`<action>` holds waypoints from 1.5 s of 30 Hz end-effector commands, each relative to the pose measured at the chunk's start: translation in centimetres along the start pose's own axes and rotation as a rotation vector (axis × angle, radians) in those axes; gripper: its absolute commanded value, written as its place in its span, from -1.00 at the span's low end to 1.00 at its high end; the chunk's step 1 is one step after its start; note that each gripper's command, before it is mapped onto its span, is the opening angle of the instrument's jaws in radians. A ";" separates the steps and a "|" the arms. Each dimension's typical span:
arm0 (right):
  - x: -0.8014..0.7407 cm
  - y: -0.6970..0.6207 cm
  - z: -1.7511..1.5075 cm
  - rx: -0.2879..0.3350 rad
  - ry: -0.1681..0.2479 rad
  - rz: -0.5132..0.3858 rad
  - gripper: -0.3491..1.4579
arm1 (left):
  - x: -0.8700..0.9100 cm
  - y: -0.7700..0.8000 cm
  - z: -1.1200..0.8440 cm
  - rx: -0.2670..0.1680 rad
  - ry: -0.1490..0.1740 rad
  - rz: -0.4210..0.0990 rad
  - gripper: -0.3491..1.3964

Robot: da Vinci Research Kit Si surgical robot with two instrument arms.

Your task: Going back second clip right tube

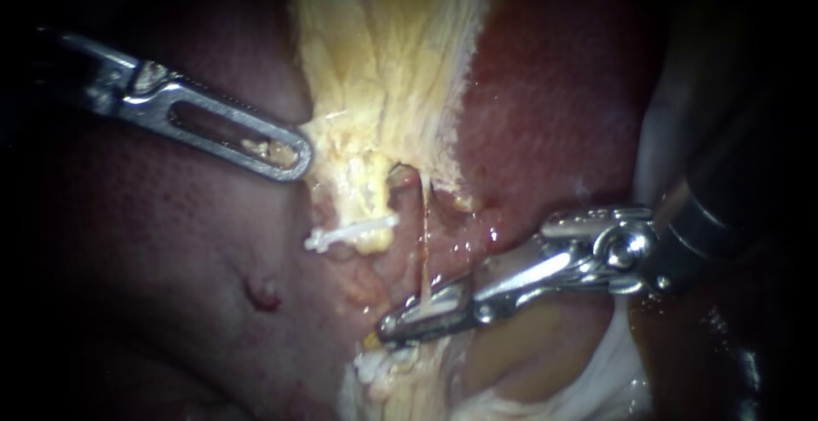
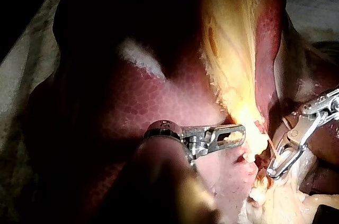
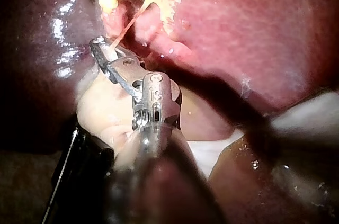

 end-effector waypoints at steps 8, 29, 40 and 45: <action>-0.02 -0.01 -0.02 -0.001 0.076 -0.007 -0.37 | 0.00 0.00 0.00 0.000 0.000 0.000 -1.00; -0.13 0.04 -0.39 -0.184 0.135 -0.400 -0.06 | 0.02 0.01 0.00 -0.001 0.000 0.001 -1.00; 0.01 -0.22 -1.19 -0.254 0.137 -0.554 -0.06 | 0.03 0.02 0.01 -0.001 0.000 0.002 -1.00; 0.08 -0.34 -1.40 -0.274 0.136 -0.579 -0.06 | 0.04 0.02 0.04 -0.003 -0.002 0.002 -1.00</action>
